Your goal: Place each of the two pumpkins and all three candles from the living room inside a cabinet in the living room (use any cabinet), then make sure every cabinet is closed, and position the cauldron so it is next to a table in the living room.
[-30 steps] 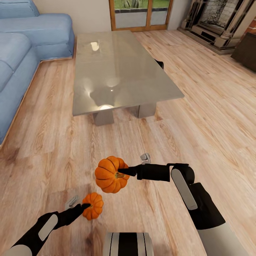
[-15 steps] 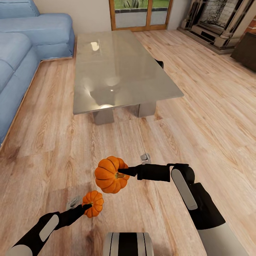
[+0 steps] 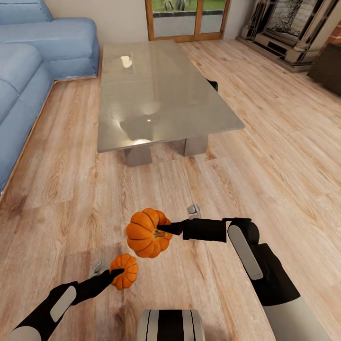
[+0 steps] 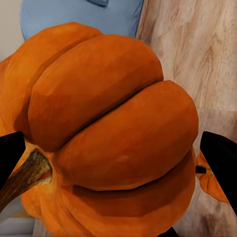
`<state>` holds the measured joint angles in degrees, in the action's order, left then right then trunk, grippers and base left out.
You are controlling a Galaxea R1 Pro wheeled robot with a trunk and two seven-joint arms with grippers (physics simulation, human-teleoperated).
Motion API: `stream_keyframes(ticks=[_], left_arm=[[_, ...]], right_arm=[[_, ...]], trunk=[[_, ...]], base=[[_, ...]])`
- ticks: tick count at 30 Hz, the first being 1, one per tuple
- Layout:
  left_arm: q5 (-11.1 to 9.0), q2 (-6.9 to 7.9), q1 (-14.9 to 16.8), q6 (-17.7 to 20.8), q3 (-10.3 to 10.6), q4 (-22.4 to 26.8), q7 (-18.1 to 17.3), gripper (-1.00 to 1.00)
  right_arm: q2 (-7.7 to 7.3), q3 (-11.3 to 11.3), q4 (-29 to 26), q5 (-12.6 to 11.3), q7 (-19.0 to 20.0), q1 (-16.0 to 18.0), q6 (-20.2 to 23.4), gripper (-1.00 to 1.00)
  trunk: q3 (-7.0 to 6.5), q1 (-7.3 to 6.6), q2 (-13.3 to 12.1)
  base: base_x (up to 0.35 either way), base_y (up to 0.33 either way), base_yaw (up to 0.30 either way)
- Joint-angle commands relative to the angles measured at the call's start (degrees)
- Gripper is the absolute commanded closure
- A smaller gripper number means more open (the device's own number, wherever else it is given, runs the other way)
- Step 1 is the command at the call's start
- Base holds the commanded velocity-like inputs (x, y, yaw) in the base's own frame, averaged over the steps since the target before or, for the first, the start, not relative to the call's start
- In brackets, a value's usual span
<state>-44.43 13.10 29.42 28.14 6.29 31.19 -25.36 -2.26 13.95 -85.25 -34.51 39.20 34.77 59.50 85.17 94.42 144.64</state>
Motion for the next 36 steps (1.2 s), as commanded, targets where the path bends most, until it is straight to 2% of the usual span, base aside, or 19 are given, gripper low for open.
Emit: stream_keyframes(ticks=[1, 5, 8, 19, 24, 26, 31, 36], left_arm=[[-0.4, 0.07, 0.0, 0.2, 0.2, 0.0, -0.2, -1.0], [-0.3, 0.1, 0.0, 0.1, 0.2, -0.1, -1.0, -1.0], [-0.3, 0.21, 0.0, 0.0, 0.2, -0.2, -1.1, -1.0], [-0.4, 0.72, 0.0, 0.0, 0.1, -0.2, -1.0, -1.0], [-0.6, 1.78, 0.0, -0.2, -0.1, -0.2, -1.5, -1.0], [-0.8, 2.06, 0.0, -0.2, -0.2, -0.2, -1.6, -1.0], [-1.0, 2.25, 0.0, -0.3, -0.2, -0.2, -1.5, -1.0], [-1.0, 2.28, 0.0, -0.4, -0.2, -0.2, -1.5, -1.0]], right_arm=[[-0.02, 0.0, 0.0, 0.1, 0.3, 0.0, 0.2, 1.0], [-0.02, 0.0, -0.1, 0.1, 0.3, 0.0, 0.2, 1.0], [-0.02, 0.0, -0.1, 0.1, 0.3, 0.0, 0.2, 1.0], [-0.01, 0.0, -0.1, 0.1, 0.3, 0.0, 0.2, 1.0], [-0.02, 0.0, -0.1, 0.1, 0.3, 0.0, 0.2, 1.0], [-0.02, 0.0, -0.1, 0.1, 0.3, 0.0, 0.2, 1.0], [-0.02, 0.0, -0.1, 0.1, 0.3, 0.0, 0.2, 1.0], [-0.02, 0.0, -0.1, 0.1, 0.3, 0.0, 0.2, 1.0]], trunk=[[0.03, -0.01, 0.0], [0.03, -0.01, 0.0], [0.7, 0.07, 0.1], [0.7, 0.07, 0.1], [1.81, 0.2, 0.1], [1.81, 0.2, 0.1], [1.81, 0.2, 0.1], [2.69, 0.3, 0.2]], base=[[0.0, 0.0, 0.0], [0.0, 0.0, 0.0], [0.0, 0.0, 0.0], [0.0, 0.0, 0.0], [0.0, 0.0, 0.0], [0.0, 0.0, 0.0], [0.0, 0.0, 0.0], [0.0, 0.0, 0.0]])
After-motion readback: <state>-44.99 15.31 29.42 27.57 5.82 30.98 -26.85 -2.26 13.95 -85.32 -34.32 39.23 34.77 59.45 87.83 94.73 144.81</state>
